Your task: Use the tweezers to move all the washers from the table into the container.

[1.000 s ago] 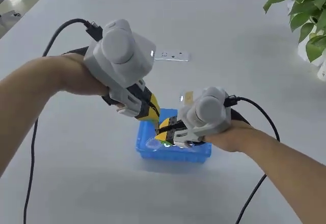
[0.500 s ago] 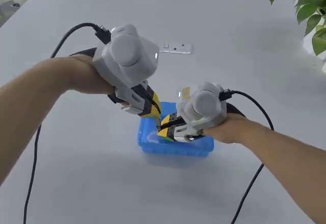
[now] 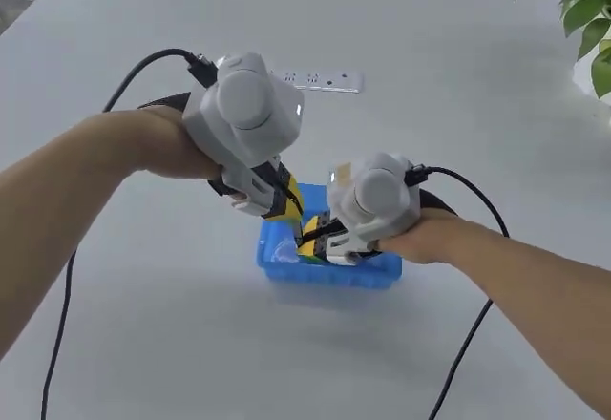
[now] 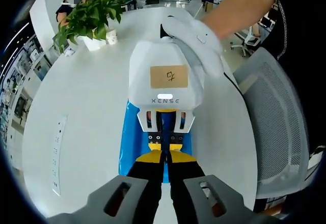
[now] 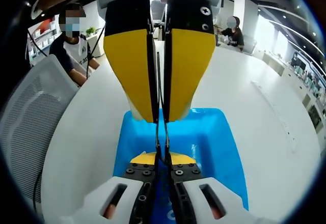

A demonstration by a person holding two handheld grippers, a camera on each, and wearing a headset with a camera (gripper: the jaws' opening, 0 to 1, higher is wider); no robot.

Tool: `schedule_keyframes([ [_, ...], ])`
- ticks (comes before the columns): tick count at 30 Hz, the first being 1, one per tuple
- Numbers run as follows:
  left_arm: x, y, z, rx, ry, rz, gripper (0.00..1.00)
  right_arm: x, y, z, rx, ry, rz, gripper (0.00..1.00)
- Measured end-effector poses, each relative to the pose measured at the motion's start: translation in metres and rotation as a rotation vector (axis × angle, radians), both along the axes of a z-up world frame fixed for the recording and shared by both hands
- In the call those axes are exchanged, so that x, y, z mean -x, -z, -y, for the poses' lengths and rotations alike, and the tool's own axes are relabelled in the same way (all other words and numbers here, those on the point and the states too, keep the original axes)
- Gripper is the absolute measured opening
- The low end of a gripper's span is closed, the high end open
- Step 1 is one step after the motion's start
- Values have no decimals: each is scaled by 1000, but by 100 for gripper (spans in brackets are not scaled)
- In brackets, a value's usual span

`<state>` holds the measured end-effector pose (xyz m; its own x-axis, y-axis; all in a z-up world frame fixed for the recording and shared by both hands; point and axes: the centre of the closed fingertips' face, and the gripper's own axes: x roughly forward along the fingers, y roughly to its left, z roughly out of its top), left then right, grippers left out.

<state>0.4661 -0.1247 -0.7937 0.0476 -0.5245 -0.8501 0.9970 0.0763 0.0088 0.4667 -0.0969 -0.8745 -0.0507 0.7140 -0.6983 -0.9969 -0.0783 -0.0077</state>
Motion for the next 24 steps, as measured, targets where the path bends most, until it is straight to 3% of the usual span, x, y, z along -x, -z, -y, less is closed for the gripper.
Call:
schedule_keyframes([
  [11,-2,5,2,6,-8,-14,6,-1,6,1,17,-1,-15,9],
  [24,1,6,-3,-16,-1,-26,7,-1,5,0,28,-22,15,10],
])
